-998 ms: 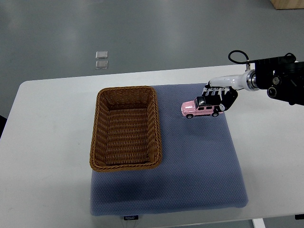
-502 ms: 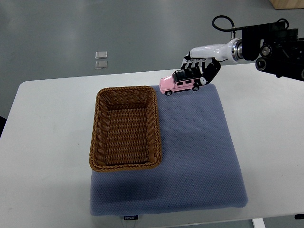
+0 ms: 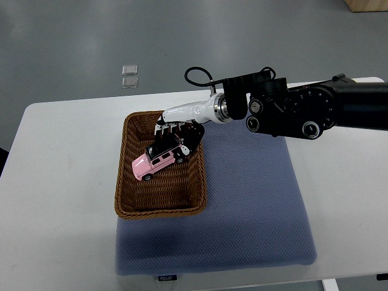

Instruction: Place pink car in brown basket

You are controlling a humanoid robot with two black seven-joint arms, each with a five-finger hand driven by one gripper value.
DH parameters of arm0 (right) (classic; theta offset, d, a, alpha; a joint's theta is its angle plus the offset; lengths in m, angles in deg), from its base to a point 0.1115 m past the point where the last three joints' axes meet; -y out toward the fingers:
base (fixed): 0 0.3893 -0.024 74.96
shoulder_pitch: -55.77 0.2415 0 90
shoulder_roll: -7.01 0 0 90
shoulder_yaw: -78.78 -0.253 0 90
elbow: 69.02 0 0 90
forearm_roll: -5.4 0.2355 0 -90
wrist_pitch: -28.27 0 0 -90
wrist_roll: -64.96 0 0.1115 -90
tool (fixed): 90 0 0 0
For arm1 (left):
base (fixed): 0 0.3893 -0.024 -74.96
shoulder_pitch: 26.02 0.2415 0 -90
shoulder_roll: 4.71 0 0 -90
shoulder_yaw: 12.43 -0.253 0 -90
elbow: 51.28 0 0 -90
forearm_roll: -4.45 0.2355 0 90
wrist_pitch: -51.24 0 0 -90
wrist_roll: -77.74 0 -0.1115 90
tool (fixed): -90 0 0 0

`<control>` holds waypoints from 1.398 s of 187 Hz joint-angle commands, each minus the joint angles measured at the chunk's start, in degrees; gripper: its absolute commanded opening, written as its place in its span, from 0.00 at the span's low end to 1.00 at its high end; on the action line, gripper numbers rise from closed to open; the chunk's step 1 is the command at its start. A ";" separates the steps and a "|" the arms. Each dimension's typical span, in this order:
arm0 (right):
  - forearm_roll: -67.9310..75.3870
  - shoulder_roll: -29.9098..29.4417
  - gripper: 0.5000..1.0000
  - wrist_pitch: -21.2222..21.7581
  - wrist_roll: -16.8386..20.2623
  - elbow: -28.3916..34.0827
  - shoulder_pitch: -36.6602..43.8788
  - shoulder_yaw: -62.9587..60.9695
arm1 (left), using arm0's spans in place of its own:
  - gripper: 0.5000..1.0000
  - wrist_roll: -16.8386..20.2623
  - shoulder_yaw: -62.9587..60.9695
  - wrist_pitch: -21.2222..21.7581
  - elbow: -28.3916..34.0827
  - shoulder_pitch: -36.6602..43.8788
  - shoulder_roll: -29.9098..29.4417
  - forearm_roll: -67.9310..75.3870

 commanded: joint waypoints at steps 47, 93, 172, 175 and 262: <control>-0.53 -1.89 0.19 -1.15 -0.16 -1.95 -4.13 -0.06 | 1.00 0.01 0.00 0.00 0.00 0.00 0.00 0.00; 0.09 -1.10 0.81 -1.06 -0.69 -1.95 -4.05 -0.15 | 1.00 0.01 0.00 0.00 0.00 0.00 0.00 0.00; 0.44 9.00 0.81 -0.27 -0.69 -2.13 -2.55 -7.70 | 1.00 0.01 0.00 0.00 0.00 0.00 0.00 0.00; 0.53 9.53 0.81 -0.27 -0.69 -2.22 -2.64 -8.23 | 1.00 0.01 0.00 0.00 0.00 0.00 0.00 0.00; 18.01 19.11 0.81 -1.94 -3.94 -13.55 -23.46 -34.68 | 1.00 0.01 0.00 0.00 0.00 0.00 0.00 0.00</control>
